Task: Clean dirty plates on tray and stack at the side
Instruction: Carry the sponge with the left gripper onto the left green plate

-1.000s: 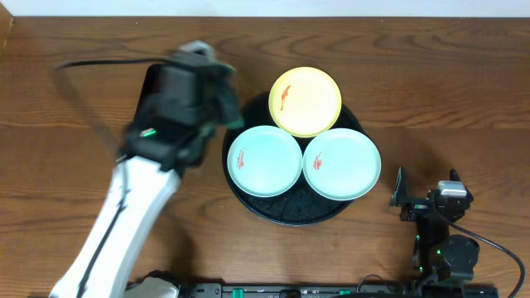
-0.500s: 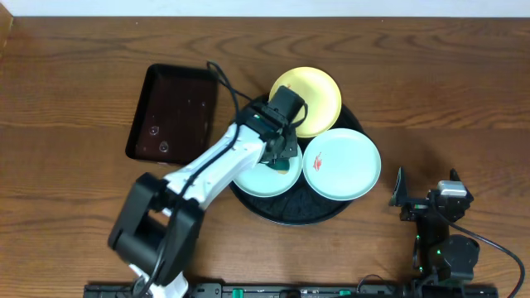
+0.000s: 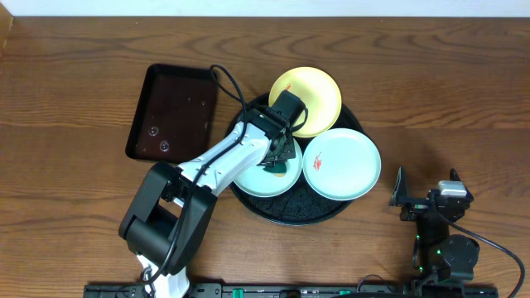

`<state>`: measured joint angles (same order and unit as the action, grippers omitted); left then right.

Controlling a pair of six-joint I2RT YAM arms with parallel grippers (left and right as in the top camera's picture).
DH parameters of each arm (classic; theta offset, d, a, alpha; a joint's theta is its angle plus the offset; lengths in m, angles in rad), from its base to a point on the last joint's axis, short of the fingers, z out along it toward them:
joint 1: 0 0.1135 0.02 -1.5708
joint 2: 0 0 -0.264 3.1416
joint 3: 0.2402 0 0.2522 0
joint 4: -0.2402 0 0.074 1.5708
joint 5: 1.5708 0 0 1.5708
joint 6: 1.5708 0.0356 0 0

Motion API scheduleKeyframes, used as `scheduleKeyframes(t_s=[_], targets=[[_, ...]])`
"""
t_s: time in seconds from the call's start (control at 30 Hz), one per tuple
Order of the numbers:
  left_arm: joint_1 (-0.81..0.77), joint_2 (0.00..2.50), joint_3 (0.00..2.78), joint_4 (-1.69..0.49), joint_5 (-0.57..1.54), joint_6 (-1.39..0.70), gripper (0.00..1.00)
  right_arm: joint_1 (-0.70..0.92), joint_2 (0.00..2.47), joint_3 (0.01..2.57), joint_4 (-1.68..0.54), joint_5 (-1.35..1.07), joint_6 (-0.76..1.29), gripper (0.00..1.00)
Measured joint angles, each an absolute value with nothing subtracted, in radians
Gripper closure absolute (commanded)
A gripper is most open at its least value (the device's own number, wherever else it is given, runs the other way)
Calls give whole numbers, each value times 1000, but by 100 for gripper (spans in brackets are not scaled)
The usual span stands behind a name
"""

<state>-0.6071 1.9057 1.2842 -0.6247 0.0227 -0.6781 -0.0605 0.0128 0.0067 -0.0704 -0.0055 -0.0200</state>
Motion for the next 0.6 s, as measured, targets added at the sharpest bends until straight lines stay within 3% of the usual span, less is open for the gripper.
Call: scheduleKeyframes(t_s=[0.1, 0.27, 0.47, 0.6], targets=[[-607, 1906, 1284, -630, 15, -681, 74, -60, 13, 7, -70, -6, -20, 1], [-607, 1906, 1284, -654, 10, -683, 68, -60, 13, 7, -70, -6, -20, 1], [-607, 1906, 1284, -654, 8, -684, 42, -60, 13, 7, -70, -6, -20, 1], [-607, 1905, 1284, -654, 8, -685, 32, -60, 13, 7, -70, -6, -20, 1]])
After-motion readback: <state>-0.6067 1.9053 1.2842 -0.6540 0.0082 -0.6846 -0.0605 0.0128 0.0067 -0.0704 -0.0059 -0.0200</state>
